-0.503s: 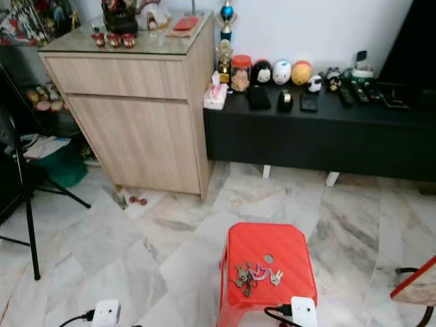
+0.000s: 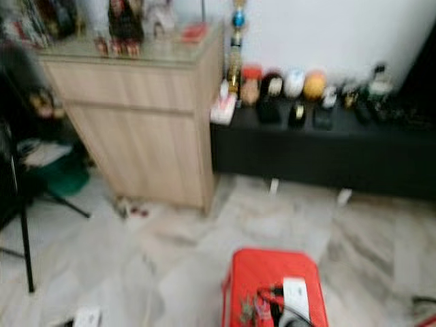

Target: Hang keys on a hook

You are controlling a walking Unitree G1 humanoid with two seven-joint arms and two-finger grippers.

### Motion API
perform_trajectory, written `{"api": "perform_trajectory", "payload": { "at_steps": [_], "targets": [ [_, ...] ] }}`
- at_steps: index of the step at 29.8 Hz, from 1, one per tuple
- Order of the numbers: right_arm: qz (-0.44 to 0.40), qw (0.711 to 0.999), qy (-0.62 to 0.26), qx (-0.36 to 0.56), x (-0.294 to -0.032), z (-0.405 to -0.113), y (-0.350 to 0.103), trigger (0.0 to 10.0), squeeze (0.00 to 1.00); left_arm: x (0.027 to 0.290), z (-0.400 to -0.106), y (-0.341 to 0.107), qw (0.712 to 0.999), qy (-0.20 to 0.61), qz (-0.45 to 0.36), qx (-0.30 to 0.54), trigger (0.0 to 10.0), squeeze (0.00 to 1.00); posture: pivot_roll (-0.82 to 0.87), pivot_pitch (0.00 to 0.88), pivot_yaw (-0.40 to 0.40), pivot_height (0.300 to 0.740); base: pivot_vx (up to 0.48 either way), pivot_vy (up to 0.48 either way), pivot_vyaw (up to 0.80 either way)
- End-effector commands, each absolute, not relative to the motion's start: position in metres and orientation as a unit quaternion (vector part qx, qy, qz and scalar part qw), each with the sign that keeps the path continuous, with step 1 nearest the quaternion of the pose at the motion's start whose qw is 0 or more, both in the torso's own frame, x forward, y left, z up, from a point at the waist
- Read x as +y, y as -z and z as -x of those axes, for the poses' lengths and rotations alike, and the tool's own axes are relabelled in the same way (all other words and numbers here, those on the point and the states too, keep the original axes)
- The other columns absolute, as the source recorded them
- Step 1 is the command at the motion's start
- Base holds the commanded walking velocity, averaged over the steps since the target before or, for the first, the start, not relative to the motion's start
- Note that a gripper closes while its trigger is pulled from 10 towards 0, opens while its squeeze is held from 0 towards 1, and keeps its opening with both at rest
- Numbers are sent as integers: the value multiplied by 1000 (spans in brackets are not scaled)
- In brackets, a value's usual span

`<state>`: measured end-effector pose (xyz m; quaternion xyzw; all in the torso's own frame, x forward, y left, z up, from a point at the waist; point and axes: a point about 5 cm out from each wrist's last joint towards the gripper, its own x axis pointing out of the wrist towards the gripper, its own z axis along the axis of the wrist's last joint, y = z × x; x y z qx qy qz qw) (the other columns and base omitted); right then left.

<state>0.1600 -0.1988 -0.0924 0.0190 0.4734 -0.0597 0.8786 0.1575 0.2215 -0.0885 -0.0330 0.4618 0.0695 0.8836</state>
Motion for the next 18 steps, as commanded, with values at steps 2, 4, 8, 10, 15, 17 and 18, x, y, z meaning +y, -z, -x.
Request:
{"api": "perform_trajectory", "payload": {
  "at_steps": [2,4,8,10,15,17,18],
  "targets": [
    [-22,877,61,477,-201,-157,93,10000,0,223,-162,86,887,-75,32,455,10000,0,-19,0,5,740,0,0,0],
    [-25,877,62,476,-201,-157,93,10000,0,221,-164,86,888,-73,32,454,10000,0,-20,0,5,740,0,0,0],
    [-25,877,61,475,-201,-157,93,10000,0,220,-165,86,888,-73,32,452,10000,0,-19,0,4,740,0,0,0],
    [-25,878,61,475,-201,-157,93,10000,0,226,-164,85,889,-76,31,451,10000,0,-20,0,5,740,0,0,0],
    [-25,877,60,475,-201,-157,93,10000,0,235,-160,84,887,-81,27,453,10000,0,-20,0,5,740,0,0,0],
    [-23,877,58,477,-201,-156,93,10000,0,241,-158,83,887,-92,38,451,10000,0,-20,0,5,740,0,0,0],
    [-23,877,58,477,-201,-156,93,10000,0,241,-158,83,887,-92,38,451,10000,0,-20,0,5,740,0,0,0]
  ]
}}
